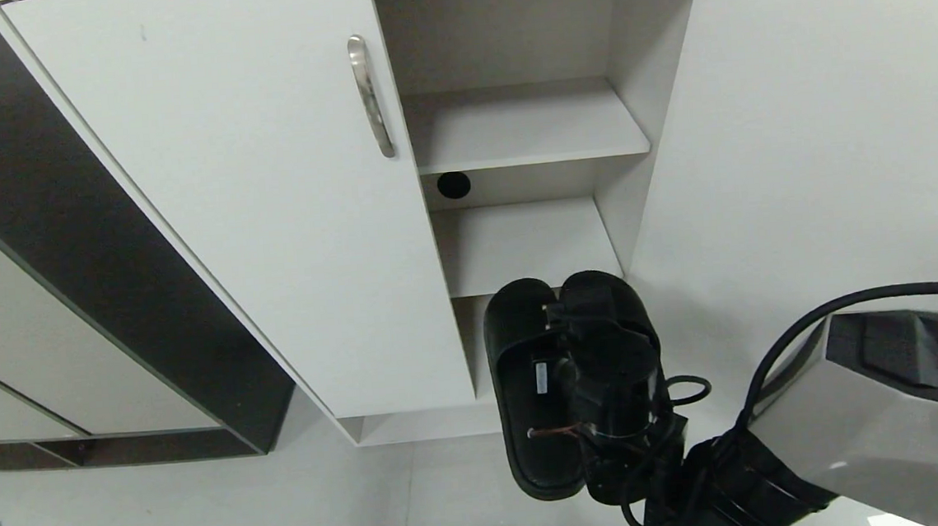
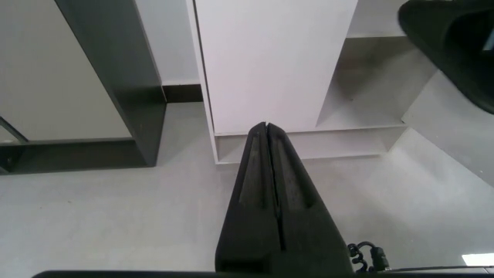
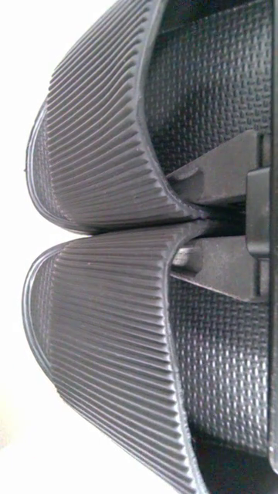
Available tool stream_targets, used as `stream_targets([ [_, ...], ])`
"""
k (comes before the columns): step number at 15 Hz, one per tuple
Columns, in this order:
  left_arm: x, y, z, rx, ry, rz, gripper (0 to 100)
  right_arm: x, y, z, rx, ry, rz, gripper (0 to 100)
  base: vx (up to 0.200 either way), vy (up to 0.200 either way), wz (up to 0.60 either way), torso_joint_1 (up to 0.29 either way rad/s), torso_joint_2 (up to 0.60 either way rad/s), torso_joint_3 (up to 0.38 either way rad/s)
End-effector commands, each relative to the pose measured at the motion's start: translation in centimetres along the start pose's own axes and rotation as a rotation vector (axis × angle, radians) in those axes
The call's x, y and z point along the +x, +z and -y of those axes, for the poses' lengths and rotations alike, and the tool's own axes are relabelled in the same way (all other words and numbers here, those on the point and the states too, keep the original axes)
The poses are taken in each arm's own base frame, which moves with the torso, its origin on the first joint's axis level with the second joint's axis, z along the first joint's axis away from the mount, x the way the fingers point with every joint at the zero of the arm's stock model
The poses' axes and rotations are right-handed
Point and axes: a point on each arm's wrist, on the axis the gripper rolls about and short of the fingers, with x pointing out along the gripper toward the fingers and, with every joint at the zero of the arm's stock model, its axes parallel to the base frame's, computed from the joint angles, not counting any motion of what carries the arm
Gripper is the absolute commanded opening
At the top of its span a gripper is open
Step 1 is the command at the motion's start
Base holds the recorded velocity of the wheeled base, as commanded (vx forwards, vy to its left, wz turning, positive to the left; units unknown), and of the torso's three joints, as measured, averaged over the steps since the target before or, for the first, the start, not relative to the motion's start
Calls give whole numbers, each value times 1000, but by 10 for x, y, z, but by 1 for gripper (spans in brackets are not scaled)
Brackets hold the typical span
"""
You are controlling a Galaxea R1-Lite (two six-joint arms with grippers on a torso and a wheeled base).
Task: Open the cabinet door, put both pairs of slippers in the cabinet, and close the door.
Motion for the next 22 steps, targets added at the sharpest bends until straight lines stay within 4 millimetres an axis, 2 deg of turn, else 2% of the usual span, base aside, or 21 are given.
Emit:
stream_targets([
  [1,0,0,0,1,0,-1,0,14,-4,-7,3,-12,-6,0,0,0,0,0,0,0],
  [10,0,0,0,1,0,-1,0,16,-25,-6,-17,5,-92,0,0,0,0,0,0,0],
  [15,0,0,0,3,0,-1,0,17,-26,-7,-15,5,-92,0,0,0,0,0,0,0],
  [22,0,0,0,4,-3,-1,0,23,-26,-10,-4,1,-80,0,200,0,0,2,1,0],
])
